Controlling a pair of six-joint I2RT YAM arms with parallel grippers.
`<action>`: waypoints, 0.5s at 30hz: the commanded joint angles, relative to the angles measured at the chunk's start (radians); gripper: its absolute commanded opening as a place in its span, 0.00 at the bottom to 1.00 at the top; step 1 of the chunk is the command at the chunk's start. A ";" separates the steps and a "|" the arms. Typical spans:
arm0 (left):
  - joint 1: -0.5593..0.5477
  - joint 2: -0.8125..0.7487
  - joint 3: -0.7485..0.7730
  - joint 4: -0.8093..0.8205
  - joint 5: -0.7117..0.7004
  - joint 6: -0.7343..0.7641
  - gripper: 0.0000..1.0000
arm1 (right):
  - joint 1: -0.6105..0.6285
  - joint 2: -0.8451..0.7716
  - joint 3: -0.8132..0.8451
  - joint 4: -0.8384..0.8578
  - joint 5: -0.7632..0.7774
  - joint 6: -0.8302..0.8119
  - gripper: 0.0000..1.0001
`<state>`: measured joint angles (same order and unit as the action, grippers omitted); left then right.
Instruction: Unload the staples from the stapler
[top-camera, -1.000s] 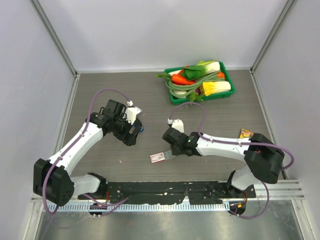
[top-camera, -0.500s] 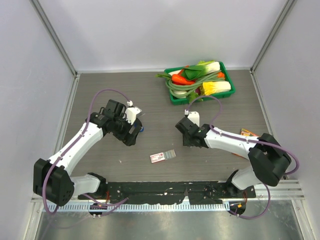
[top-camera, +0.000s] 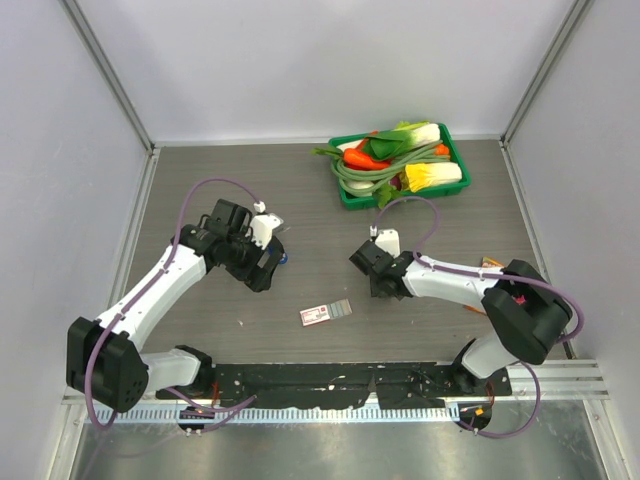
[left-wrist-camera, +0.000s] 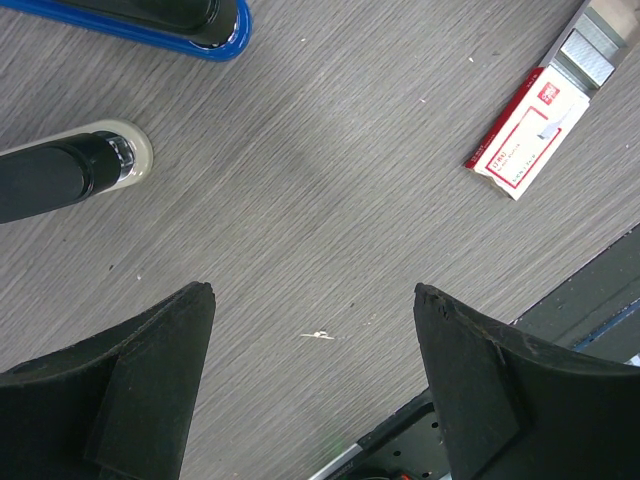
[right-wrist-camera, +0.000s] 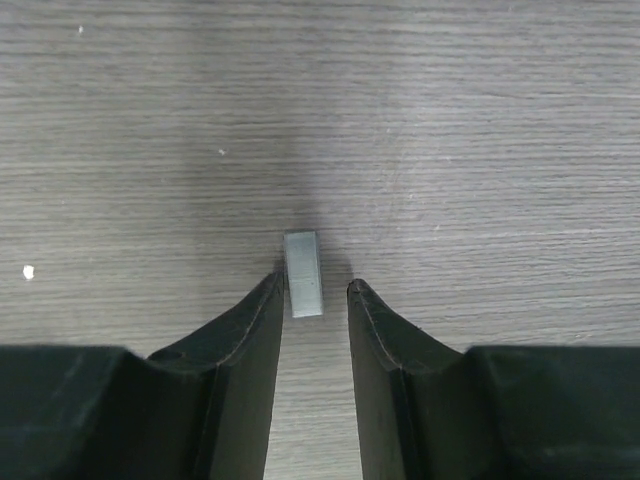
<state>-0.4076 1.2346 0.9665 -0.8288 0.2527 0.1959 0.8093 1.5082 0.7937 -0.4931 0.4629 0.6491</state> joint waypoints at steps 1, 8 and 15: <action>-0.003 -0.024 0.015 -0.003 -0.006 0.022 0.85 | -0.007 0.021 -0.019 0.031 0.025 0.004 0.36; -0.002 -0.023 0.009 -0.001 -0.006 0.020 0.85 | -0.010 0.018 -0.034 0.059 0.003 0.000 0.21; -0.002 -0.021 0.006 0.002 -0.004 0.017 0.85 | 0.008 -0.071 -0.037 0.068 -0.059 0.006 0.08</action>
<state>-0.4076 1.2346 0.9665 -0.8288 0.2493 0.1997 0.8036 1.5036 0.7658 -0.4339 0.4435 0.6415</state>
